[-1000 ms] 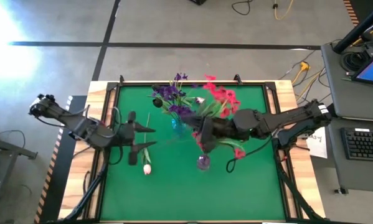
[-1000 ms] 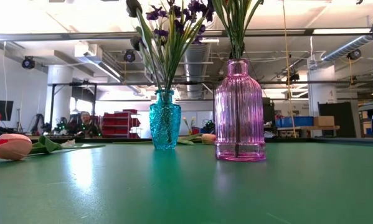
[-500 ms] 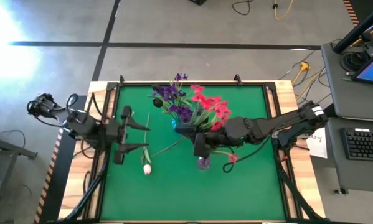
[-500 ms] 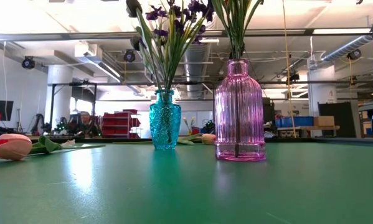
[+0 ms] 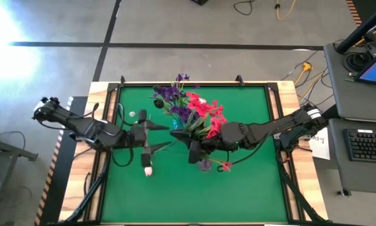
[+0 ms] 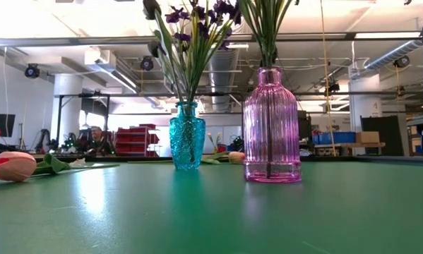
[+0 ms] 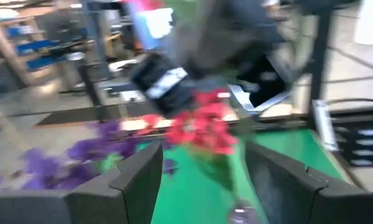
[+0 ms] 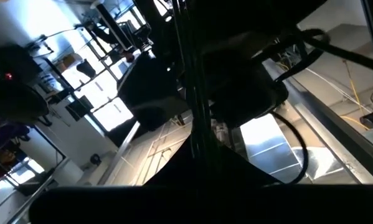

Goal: Sort flowers into vase by color
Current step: Put the pink flowers into the purple vase

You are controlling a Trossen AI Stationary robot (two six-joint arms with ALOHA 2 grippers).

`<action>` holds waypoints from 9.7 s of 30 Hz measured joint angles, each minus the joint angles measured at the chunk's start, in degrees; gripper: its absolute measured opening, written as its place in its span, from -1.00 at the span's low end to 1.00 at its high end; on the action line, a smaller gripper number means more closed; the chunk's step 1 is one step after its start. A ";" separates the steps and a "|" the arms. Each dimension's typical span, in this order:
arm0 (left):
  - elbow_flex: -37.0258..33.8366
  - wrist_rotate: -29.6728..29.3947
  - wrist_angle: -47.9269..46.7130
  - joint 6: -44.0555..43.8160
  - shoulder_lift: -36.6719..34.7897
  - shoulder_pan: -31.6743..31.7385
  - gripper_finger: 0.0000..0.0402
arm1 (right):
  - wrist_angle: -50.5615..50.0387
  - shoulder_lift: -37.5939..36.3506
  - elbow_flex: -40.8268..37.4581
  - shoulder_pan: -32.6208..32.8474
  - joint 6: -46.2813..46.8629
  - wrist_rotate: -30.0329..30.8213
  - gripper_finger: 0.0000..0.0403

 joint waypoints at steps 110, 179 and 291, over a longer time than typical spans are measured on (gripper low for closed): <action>-38.06 2.88 61.61 11.11 -20.71 0.18 -1.00 | 43.83 -8.57 -6.38 2.22 65.51 44.05 -0.39; -11.31 4.69 70.71 11.71 21.28 3.63 -1.00 | 9.24 -8.80 -7.67 -1.24 138.94 -8.61 0.04; -12.27 -4.28 0.14 -12.90 -4.41 0.20 0.41 | 16.05 -18.95 -43.19 15.72 146.94 20.01 -0.91</action>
